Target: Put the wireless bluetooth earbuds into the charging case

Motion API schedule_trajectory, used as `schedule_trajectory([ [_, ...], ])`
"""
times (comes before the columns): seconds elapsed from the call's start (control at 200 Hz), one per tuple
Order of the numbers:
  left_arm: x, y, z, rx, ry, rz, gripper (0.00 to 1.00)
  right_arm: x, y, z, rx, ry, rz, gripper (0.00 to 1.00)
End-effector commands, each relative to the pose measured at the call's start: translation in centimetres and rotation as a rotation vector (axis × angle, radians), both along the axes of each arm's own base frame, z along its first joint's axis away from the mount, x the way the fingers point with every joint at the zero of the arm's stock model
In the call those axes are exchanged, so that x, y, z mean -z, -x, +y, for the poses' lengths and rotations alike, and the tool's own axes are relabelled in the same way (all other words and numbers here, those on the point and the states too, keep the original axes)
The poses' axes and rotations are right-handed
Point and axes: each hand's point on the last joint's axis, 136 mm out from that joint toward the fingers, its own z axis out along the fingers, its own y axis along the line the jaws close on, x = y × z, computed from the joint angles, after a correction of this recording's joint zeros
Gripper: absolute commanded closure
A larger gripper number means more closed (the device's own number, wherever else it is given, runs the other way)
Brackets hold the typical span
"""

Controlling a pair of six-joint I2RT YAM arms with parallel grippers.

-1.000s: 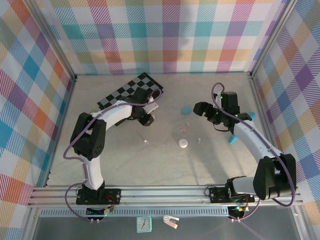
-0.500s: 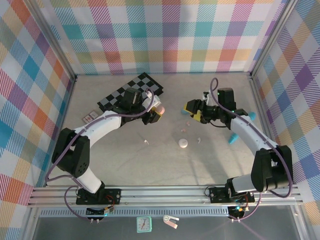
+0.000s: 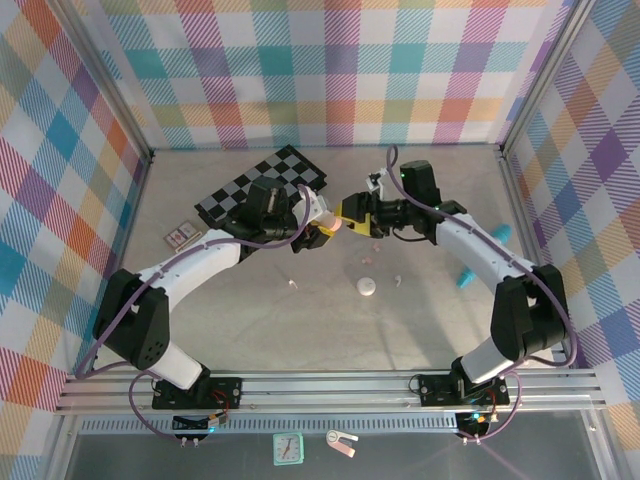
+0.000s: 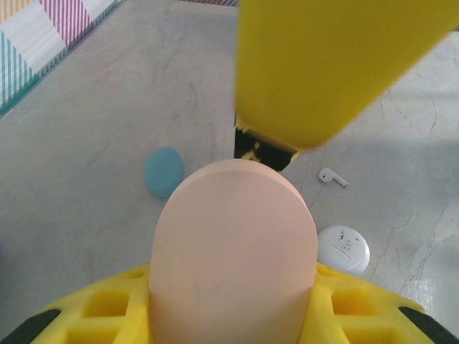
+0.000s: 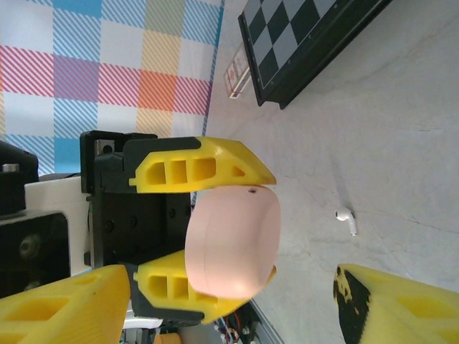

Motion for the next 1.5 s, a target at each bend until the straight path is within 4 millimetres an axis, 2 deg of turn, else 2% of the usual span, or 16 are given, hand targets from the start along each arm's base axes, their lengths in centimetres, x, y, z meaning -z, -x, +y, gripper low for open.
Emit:
schedule_trajectory([
  [0.0, -2.0, 1.2, -0.5, 0.055, 0.019, -0.063, 0.68, -0.2, 0.2, 1.0, -0.036, 0.001, 0.003, 0.27],
  [0.135, -2.1, 1.4, -0.5, 0.057, 0.010, -0.065, 0.68, 0.2, 0.2, 1.7, -0.041, 0.008, 0.017, 0.32],
  [0.185, -2.0, 1.5, -0.4, 0.056, 0.007, -0.065, 0.68, 0.4, 0.1, 1.8, -0.038, 0.013, 0.024, 0.37],
  [0.255, -2.0, 1.5, -0.4, 0.053, 0.004, -0.067, 0.68, 0.6, 0.3, 1.8, -0.038, 0.015, 0.038, 0.45],
  [0.35, -2.0, 1.3, -0.3, 0.042, 0.000, -0.071, 0.68, 0.7, 0.5, 1.7, -0.034, 0.018, 0.049, 0.63],
  [0.395, -2.0, 1.2, -0.3, 0.037, -0.002, -0.076, 0.67, 0.6, 0.6, 1.6, -0.031, 0.020, 0.053, 0.67],
  [0.475, -1.8, 1.0, -0.1, 0.027, -0.012, -0.078, 0.67, 0.4, 0.8, 1.4, -0.022, 0.028, 0.045, 0.67],
  [0.545, -1.7, 1.0, -0.1, 0.025, -0.019, -0.079, 0.67, 0.4, 0.8, 1.2, -0.013, 0.041, 0.037, 0.59],
  [0.62, -1.6, 1.0, 0.0, 0.023, -0.021, -0.078, 0.67, 0.2, 0.9, 1.1, -0.010, 0.045, 0.034, 0.56],
  [0.795, -1.3, 1.0, 0.0, 0.025, -0.026, -0.070, 0.67, 0.6, 0.8, 1.1, -0.009, 0.050, 0.042, 0.59],
  [1.075, -0.8, 1.1, 0.1, 0.025, -0.041, -0.067, 0.67, -0.3, 0.8, 0.7, 0.009, 0.064, 0.001, 0.54],
  [1.15, -0.8, 1.1, 0.0, 0.032, -0.038, -0.064, 0.67, -0.1, 0.8, 0.6, 0.008, 0.067, 0.006, 0.59],
  [1.35, -1.0, 1.1, 0.0, 0.029, -0.033, -0.066, 0.67, 0.1, 0.8, 0.9, 0.001, 0.050, 0.023, 0.81],
  [1.44, -1.2, 1.2, 0.0, 0.027, -0.023, -0.068, 0.66, -0.2, 0.8, 0.9, 0.001, 0.044, 0.021, 0.84],
  [1.495, -1.4, 1.1, 0.0, 0.020, -0.014, -0.073, 0.61, -0.6, 0.9, 0.9, 0.000, 0.039, 0.014, 0.85],
])
